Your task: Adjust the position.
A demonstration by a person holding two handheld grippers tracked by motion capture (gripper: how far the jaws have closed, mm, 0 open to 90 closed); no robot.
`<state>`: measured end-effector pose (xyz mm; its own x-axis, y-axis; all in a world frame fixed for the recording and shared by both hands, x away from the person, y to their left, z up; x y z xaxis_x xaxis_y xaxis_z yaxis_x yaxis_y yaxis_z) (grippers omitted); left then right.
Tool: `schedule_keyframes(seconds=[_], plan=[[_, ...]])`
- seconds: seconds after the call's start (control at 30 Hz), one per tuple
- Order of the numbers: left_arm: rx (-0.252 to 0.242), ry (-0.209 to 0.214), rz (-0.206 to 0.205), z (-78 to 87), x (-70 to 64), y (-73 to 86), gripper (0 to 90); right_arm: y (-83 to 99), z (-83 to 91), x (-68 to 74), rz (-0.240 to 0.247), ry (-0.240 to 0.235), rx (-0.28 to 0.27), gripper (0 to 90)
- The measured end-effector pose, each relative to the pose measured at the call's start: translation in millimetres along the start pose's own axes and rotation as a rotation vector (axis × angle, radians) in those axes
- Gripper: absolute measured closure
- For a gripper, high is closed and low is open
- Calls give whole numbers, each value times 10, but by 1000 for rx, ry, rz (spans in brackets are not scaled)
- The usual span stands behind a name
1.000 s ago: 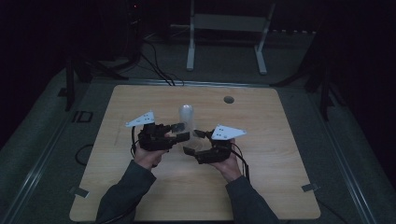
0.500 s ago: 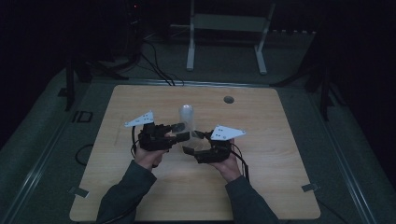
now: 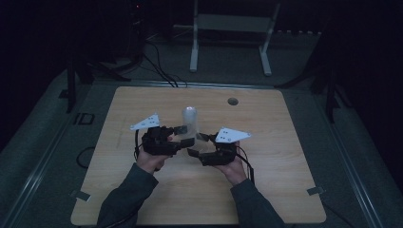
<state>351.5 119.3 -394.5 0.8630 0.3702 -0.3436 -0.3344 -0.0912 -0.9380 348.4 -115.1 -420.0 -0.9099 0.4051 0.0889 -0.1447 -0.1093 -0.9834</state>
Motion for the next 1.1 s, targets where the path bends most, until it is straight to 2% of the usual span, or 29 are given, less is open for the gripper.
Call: schedule_keyframes(seconds=[0.37,0.5,0.83,1.1], plan=[[30,-30,-53,47,-14,-28,273,23,27,-36,-2,5,32,305],[43,-35,-73,62,-17,-31,273,25,34,-37,11,11,54,305],[60,-42,-94,107,-19,-44,272,13,40,-45,39,13,90,305],[70,-49,-105,136,-2,-33,272,-7,36,-48,75,15,163,304]])
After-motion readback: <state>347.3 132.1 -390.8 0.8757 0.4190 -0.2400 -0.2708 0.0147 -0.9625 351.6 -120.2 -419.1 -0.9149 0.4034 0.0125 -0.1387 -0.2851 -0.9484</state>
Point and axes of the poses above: each handheld gripper's, and its own axes: z roughly backward along the jaws, y roughly out of its underside, x roughly to its left, the point moved 1 cm from there along -z, roughly forward along the jaws, and after that the axes turned 6 degrees about -x, right-handed, at the moved point
